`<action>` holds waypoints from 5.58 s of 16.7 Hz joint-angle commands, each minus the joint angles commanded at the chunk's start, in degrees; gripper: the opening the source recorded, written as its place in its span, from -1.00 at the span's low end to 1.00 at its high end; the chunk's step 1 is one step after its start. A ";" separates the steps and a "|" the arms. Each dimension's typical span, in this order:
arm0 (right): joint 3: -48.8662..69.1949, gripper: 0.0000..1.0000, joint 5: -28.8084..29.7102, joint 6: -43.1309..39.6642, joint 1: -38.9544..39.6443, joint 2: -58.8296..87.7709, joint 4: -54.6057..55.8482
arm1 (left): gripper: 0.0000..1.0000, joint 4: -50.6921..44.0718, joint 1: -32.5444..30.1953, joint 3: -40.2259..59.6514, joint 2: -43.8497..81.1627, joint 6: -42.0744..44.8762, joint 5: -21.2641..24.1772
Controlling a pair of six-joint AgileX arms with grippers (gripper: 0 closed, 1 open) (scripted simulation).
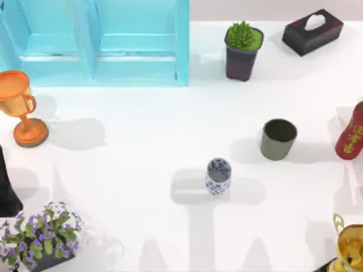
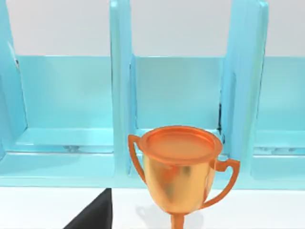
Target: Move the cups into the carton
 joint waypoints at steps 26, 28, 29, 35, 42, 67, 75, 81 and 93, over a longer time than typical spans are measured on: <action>92.85 1.00 0.06 16.35 15.46 101.60 -66.18 | 1.00 0.00 0.00 0.00 0.00 0.00 0.00; 99.58 1.00 0.07 17.53 16.58 108.98 -70.98 | 1.00 0.00 0.00 0.00 0.00 0.00 0.00; 102.48 1.00 0.07 18.04 17.06 112.21 -73.04 | 1.00 0.00 0.00 0.00 0.00 0.00 0.00; 111.49 1.00 0.08 19.63 18.56 122.02 -79.47 | 1.00 0.00 0.00 0.00 0.00 0.00 0.00; 110.54 1.00 0.07 19.35 18.17 121.81 -78.57 | 1.00 0.00 0.00 0.00 0.00 0.00 0.00; 93.47 -0.06 0.10 19.83 18.73 125.13 -58.34 | 1.00 0.00 0.00 0.00 0.00 0.00 0.00; 93.47 -1.00 0.10 19.83 18.73 125.13 -58.34 | 1.00 0.00 0.00 0.00 0.00 0.00 0.00; 93.47 -1.00 0.10 19.83 18.73 125.13 -58.34 | 1.00 0.00 0.00 0.00 0.00 0.00 0.00; 99.56 -1.00 0.13 13.54 14.87 118.92 -71.48 | 1.00 0.00 0.00 0.00 0.00 0.00 0.00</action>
